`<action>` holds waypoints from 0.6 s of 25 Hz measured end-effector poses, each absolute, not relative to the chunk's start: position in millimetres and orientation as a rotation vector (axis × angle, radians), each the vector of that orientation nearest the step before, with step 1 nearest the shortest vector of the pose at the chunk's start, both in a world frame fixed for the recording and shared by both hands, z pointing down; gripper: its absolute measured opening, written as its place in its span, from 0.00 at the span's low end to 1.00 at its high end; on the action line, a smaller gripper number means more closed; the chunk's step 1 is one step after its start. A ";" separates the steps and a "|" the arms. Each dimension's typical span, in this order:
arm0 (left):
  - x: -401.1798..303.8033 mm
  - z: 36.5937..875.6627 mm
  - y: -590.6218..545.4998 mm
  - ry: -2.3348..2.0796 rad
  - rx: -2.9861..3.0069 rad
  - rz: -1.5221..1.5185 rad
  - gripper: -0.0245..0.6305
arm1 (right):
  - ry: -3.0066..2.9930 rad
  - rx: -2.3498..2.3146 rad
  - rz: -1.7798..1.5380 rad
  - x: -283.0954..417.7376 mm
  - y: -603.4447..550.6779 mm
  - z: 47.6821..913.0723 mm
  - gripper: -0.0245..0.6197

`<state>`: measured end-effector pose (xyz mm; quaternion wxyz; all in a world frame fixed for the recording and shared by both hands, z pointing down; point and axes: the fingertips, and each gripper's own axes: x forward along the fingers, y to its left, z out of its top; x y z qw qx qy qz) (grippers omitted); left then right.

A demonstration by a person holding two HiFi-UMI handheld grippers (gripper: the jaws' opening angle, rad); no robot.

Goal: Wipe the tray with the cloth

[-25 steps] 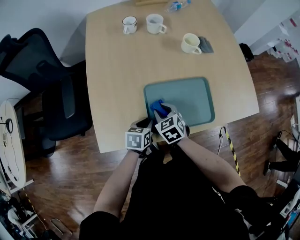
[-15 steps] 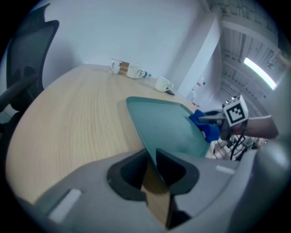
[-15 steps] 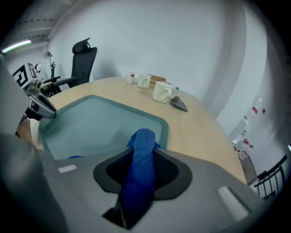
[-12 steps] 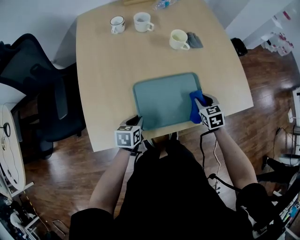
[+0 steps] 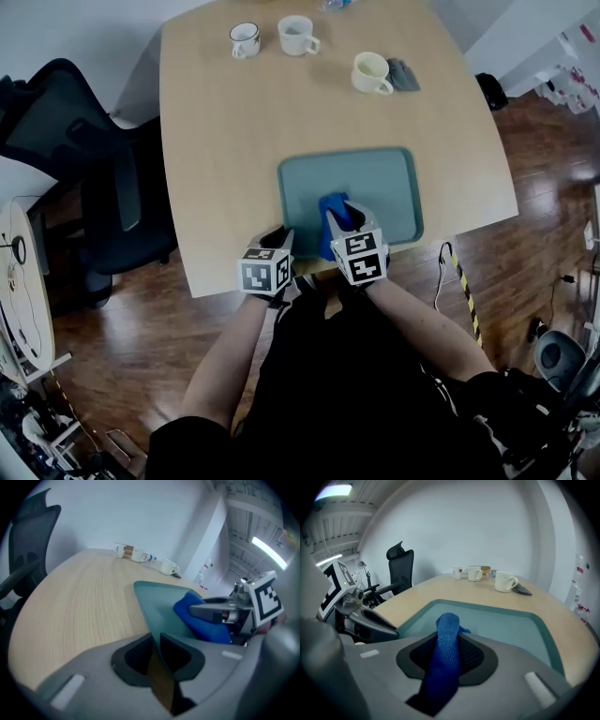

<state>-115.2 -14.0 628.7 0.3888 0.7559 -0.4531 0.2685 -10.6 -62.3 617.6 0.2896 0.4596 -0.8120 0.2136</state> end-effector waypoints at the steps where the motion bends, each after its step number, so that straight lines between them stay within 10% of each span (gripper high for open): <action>1: -114.8 628.6 -13.9 -1.155 1.920 0.681 0.13 | -2.183 1.232 0.580 -30.3 -62.7 613.4 0.22; 15: -117.1 634.8 -11.1 -1.147 1.923 0.672 0.13 | -2.231 1.238 0.587 -69.0 -71.0 612.6 0.22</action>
